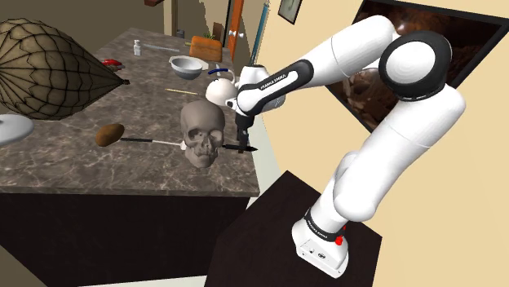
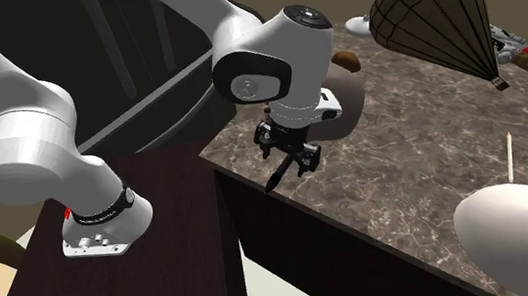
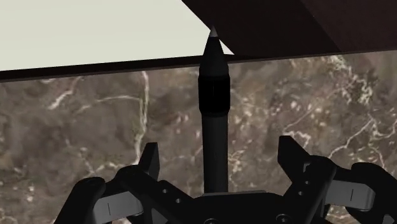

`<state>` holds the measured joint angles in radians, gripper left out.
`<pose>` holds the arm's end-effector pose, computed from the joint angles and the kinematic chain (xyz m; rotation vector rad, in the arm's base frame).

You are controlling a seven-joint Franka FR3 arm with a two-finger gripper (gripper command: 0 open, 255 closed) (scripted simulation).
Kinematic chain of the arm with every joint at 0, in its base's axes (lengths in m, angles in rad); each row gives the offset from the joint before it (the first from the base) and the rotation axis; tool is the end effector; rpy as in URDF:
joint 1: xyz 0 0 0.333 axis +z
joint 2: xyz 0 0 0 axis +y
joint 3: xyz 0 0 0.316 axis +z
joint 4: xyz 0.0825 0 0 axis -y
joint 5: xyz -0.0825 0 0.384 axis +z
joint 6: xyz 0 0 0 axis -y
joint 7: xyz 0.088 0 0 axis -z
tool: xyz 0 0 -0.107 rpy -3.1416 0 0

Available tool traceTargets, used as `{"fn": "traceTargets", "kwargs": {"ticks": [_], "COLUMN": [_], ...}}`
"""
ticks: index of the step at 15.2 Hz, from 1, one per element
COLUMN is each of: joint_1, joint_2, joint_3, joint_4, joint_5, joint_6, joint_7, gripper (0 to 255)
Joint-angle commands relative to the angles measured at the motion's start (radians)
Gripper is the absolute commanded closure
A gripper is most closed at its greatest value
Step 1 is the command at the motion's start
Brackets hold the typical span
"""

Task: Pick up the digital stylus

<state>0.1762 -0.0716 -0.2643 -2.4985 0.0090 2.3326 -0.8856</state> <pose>0.4495 -0.0387 0.3022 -2.8342 -1.1858 0.1137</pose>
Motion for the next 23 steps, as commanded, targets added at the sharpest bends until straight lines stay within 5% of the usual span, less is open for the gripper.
{"fn": "traceTargets", "kwargs": {"ticks": [1,2,3,12,23], "joint_1": [0.002,0.002,0.002,0.002,-0.003], "joint_2": [0.019,0.019,0.021,0.019,-0.093], "joint_3": [0.0,0.0,0.0,0.0,0.007], "joint_4": [-0.003,-0.003,-0.002,-0.003,0.05], "joint_5": [0.007,0.007,0.008,0.007,-0.028], "joint_6": [0.022,0.022,0.023,0.022,-0.14], "joint_7": [-0.004,-0.004,-0.004,-0.004,0.026], "gripper": [0,0,255,255,255]}}
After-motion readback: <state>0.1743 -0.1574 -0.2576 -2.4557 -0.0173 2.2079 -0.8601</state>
